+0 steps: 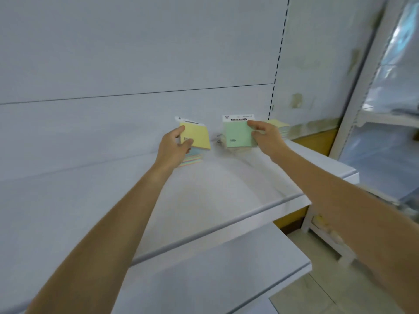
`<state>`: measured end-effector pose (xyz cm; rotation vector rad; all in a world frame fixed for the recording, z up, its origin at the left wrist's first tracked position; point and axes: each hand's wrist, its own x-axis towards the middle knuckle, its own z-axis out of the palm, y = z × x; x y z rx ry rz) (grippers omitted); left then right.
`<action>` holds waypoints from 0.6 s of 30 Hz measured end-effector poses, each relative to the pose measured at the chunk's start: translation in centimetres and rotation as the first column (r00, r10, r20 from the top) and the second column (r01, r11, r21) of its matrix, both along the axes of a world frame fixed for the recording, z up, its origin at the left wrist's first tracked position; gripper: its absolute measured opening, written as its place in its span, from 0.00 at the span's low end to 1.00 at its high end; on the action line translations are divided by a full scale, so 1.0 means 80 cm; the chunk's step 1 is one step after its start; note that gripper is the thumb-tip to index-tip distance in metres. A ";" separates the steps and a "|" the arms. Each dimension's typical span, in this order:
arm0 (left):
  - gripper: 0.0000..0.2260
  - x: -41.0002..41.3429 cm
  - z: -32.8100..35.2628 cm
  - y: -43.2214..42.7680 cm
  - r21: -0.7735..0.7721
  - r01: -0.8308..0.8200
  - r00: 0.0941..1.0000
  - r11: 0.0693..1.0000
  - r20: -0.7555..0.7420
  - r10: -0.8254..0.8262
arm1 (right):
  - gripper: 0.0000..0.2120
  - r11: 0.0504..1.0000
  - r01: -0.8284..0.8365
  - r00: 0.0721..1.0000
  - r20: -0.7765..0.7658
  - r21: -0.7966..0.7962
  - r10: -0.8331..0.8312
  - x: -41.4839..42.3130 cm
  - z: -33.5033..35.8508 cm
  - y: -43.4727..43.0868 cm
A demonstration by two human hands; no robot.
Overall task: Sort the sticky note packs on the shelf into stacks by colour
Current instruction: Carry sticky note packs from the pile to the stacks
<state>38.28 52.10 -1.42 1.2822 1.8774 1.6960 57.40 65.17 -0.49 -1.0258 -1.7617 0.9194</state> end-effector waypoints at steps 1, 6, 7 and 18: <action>0.24 0.004 0.001 0.013 0.007 0.010 1.000 1.000 0.001 -0.010 | 0.19 1.000 0.018 1.000 -0.002 0.006 -0.018 0.008 0.003 0.013; 0.24 0.022 0.001 0.064 0.011 0.041 0.999 0.999 0.001 -0.041 | 0.18 0.999 0.053 0.998 0.028 0.009 -0.054 0.029 0.010 0.074; 0.24 0.023 0.002 0.072 0.012 0.031 1.000 0.999 0.000 -0.031 | 0.18 0.998 0.057 0.998 0.039 0.012 -0.058 0.027 0.012 0.085; 0.23 0.027 0.002 0.111 0.081 -0.220 0.975 0.972 0.063 0.215 | 0.17 0.980 -0.189 0.907 0.391 0.053 0.154 -0.026 0.009 0.138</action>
